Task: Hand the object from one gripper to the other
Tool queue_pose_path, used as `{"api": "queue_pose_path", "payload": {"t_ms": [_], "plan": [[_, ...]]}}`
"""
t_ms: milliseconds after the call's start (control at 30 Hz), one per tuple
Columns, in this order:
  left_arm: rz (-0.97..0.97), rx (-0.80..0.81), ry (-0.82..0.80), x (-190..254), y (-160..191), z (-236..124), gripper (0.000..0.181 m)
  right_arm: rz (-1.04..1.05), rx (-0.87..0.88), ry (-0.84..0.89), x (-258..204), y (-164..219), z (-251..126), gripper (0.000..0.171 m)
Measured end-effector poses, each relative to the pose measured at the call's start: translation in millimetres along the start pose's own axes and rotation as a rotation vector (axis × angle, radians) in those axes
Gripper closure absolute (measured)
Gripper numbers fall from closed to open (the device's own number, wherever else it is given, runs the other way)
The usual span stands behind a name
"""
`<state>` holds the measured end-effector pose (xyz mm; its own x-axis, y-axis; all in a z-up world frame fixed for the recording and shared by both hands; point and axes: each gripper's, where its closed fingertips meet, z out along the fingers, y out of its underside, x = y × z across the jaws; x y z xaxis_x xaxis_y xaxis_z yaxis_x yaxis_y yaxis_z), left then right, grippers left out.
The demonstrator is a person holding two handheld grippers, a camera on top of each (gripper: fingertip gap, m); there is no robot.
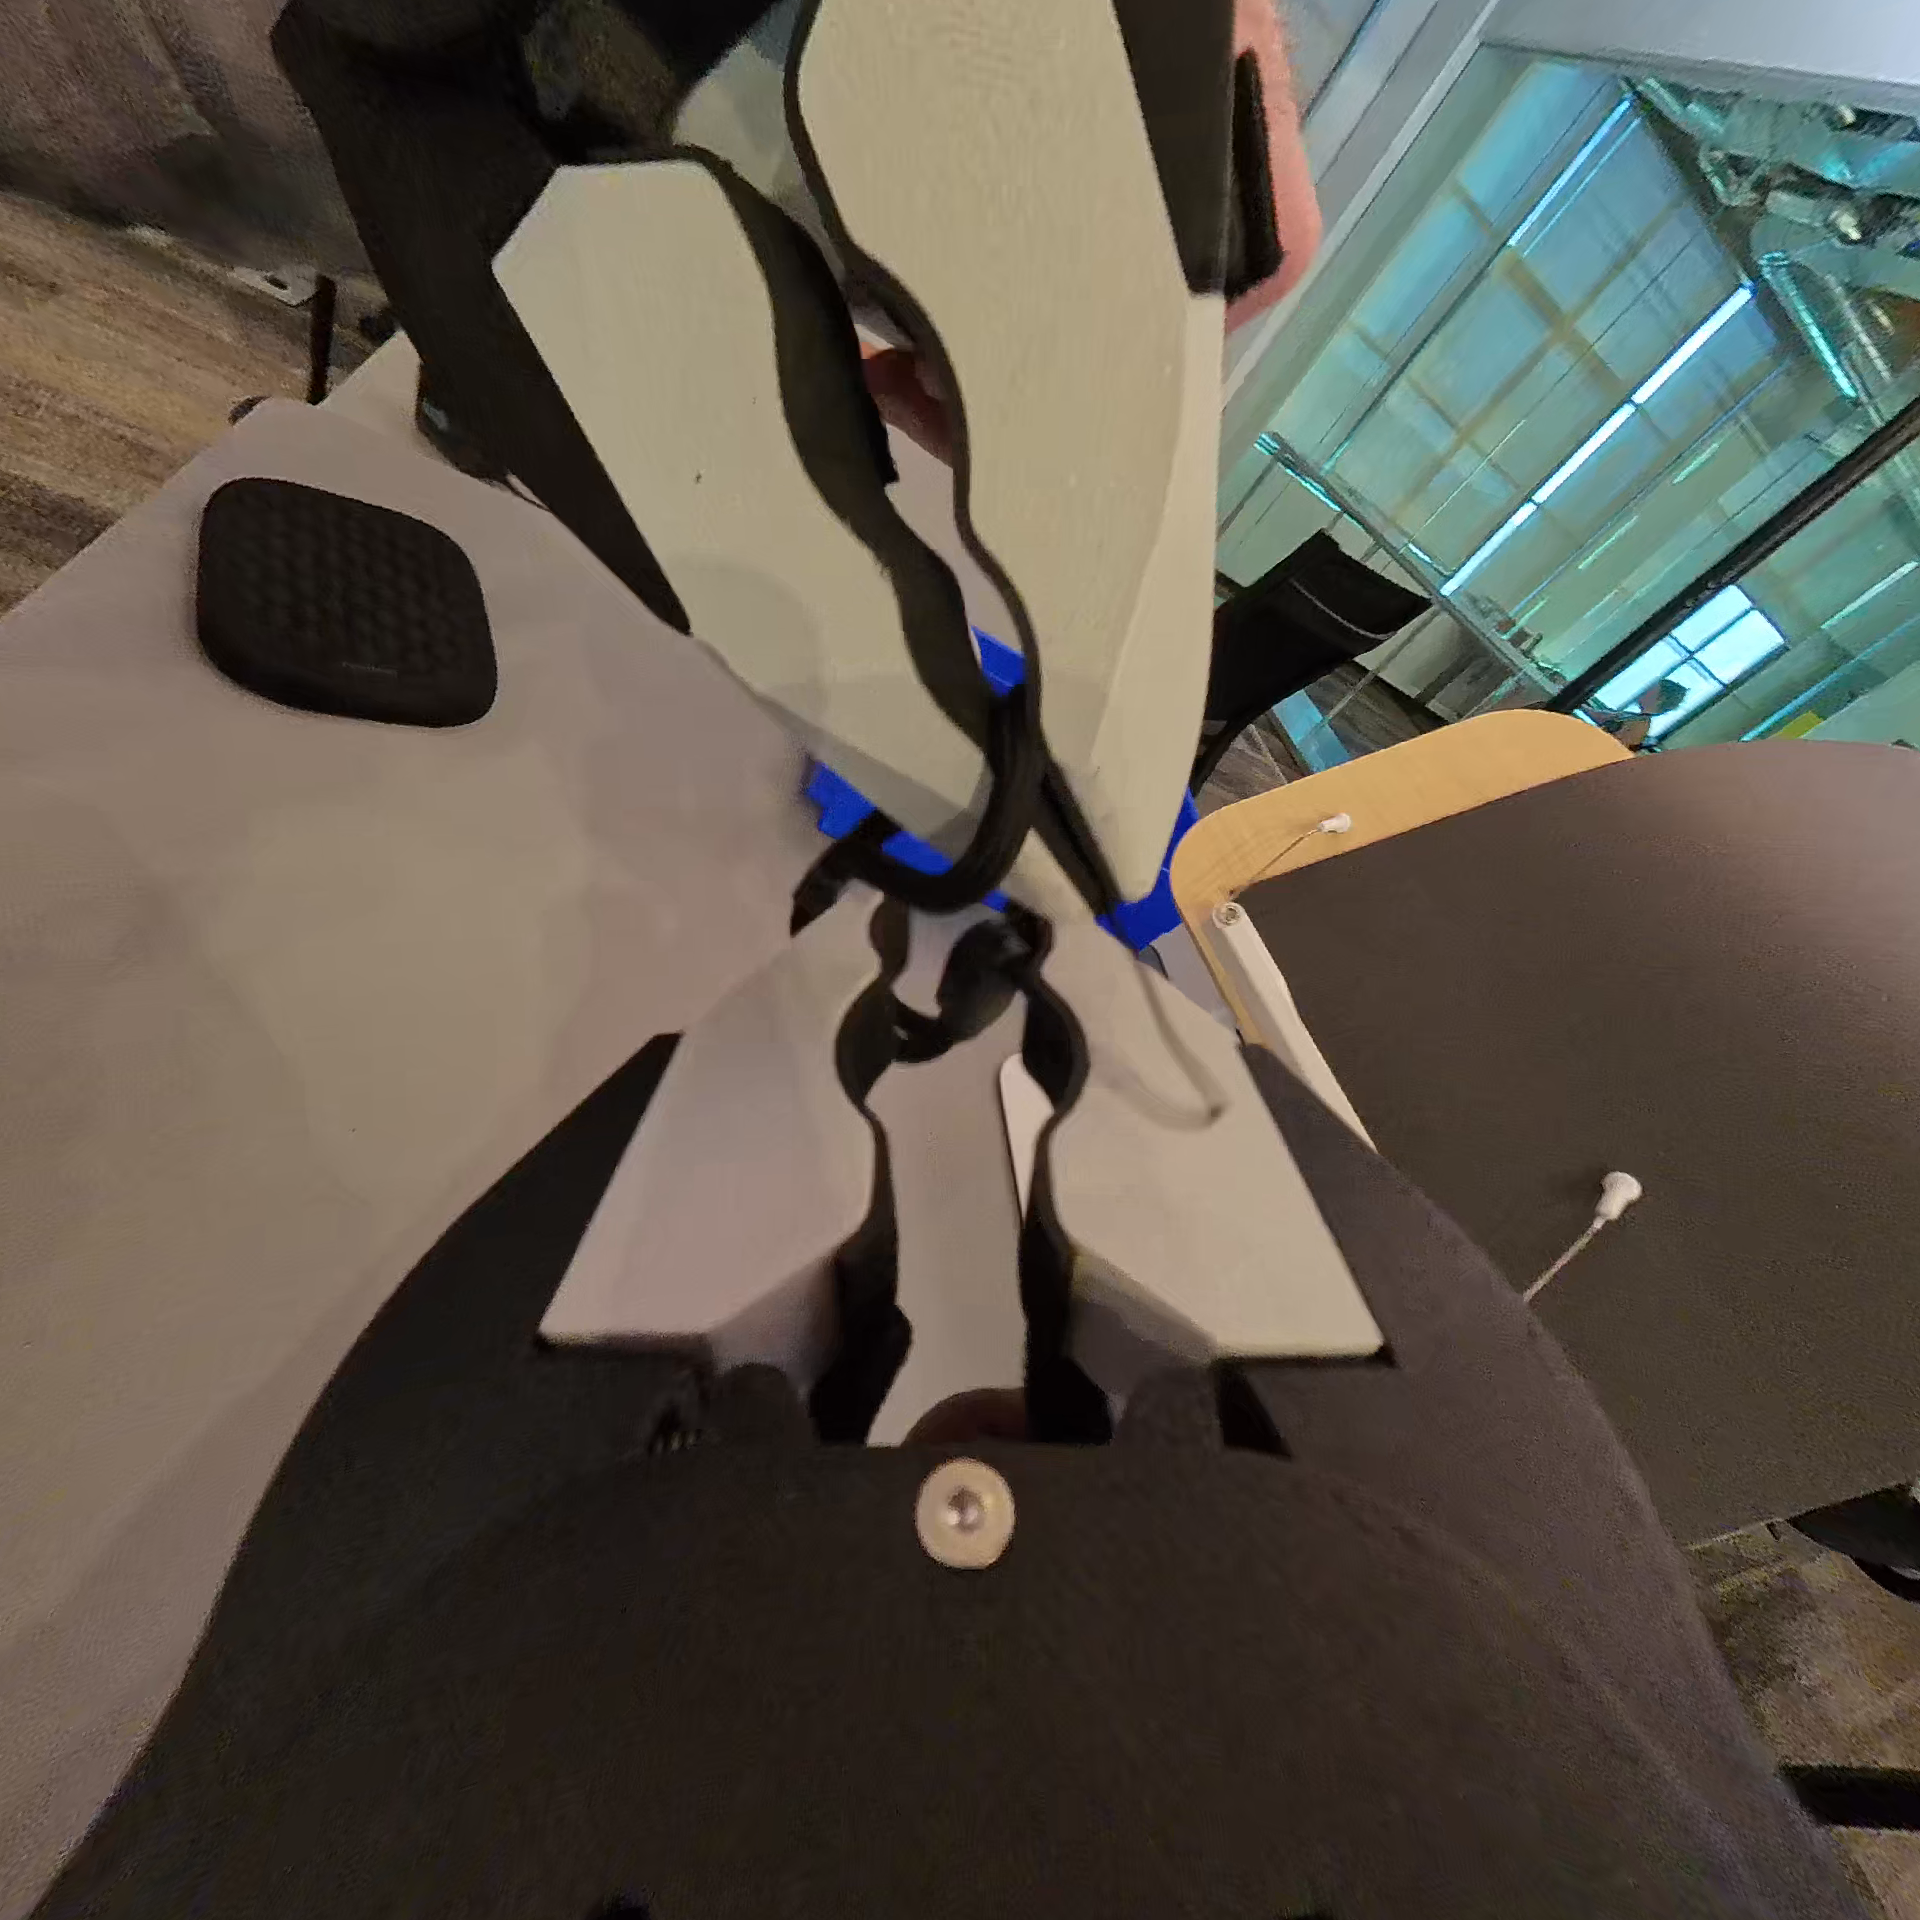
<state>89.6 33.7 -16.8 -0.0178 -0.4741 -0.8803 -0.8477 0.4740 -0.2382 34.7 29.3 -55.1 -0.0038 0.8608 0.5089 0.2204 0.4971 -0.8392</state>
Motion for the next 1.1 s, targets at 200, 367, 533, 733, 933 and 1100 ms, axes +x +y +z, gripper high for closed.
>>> {"api": "queue_pose_path", "payload": {"t_ms": [200, 367, 533, 733, 933, 1100], "plan": [[-0.178, -0.046, -0.186, -30.2, 23.2, -8.1, 0.181, -0.009, 0.012, 0.139, 28.1, -5.4, -13.0, 0.143], [-0.309, -0.108, -0.350, -54.0, 46.9, -13.1, 0.181, -0.035, 0.061, 0.156, 26.5, -26.6, -26.7, 0.168], [-0.345, -0.137, -0.407, -53.9, 43.0, -6.2, 0.181, -0.008, 0.162, 0.229, 24.3, -41.7, -15.3, 0.171], [-0.422, -0.117, -0.458, -56.5, 35.4, -3.3, 0.181, 0.051, 0.214, 0.430, 56.4, -40.6, -25.8, 0.171], [-0.472, -0.095, -0.461, -56.0, 32.6, 0.5, 0.181, 0.052, 0.199, 0.572, 76.5, -36.2, -38.2, 0.171], [-0.512, -0.076, -0.468, -58.2, 31.9, 0.5, 0.181, 0.019, 0.220, 0.562, 71.6, -41.4, -38.9, 0.171]]}}
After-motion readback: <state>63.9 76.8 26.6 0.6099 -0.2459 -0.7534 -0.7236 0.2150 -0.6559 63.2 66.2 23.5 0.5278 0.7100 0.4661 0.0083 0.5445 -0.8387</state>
